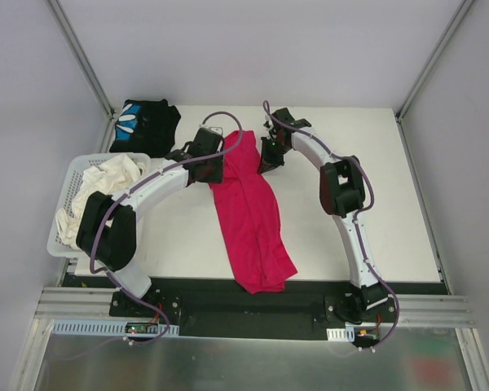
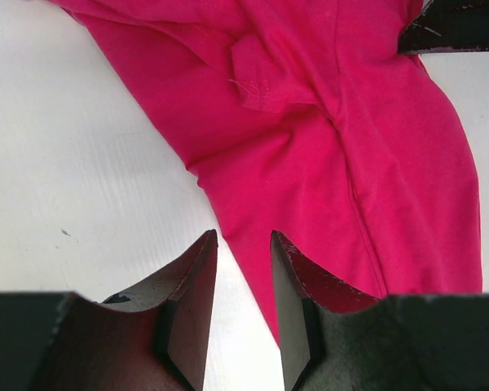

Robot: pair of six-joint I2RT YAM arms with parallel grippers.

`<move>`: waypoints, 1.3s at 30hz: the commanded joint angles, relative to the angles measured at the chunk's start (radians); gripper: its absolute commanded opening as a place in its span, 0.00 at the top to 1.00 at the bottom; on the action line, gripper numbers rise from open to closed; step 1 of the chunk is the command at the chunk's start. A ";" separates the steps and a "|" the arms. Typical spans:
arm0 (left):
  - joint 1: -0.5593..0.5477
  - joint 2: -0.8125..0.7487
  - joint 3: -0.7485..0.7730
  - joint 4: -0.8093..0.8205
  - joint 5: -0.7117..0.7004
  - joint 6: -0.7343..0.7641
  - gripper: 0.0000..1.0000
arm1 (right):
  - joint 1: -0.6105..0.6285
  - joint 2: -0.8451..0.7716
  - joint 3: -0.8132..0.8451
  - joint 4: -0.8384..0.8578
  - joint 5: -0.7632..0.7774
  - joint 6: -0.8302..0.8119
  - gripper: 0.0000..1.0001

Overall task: Fold and stack the t-shirts
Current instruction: Rotate the tshirt 90 degrees

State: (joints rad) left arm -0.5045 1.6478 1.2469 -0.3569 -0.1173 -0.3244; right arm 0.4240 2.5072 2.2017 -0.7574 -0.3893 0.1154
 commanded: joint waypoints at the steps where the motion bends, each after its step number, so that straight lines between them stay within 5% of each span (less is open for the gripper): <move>1: -0.005 -0.037 0.011 0.004 -0.038 0.019 0.68 | -0.008 0.001 -0.016 0.027 0.012 0.013 0.99; 35: -0.012 -0.013 0.029 -0.001 -0.047 0.035 0.68 | -0.326 -0.274 -0.504 0.230 0.055 0.007 0.99; 39: -0.012 0.027 0.083 -0.002 -0.050 0.051 0.68 | -0.324 -0.289 -0.476 0.193 0.033 0.004 0.82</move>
State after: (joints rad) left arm -0.5053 1.6516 1.2556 -0.3595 -0.1406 -0.2970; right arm 0.1005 2.2559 1.7248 -0.5236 -0.4179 0.1570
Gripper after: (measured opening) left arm 0.318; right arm 0.122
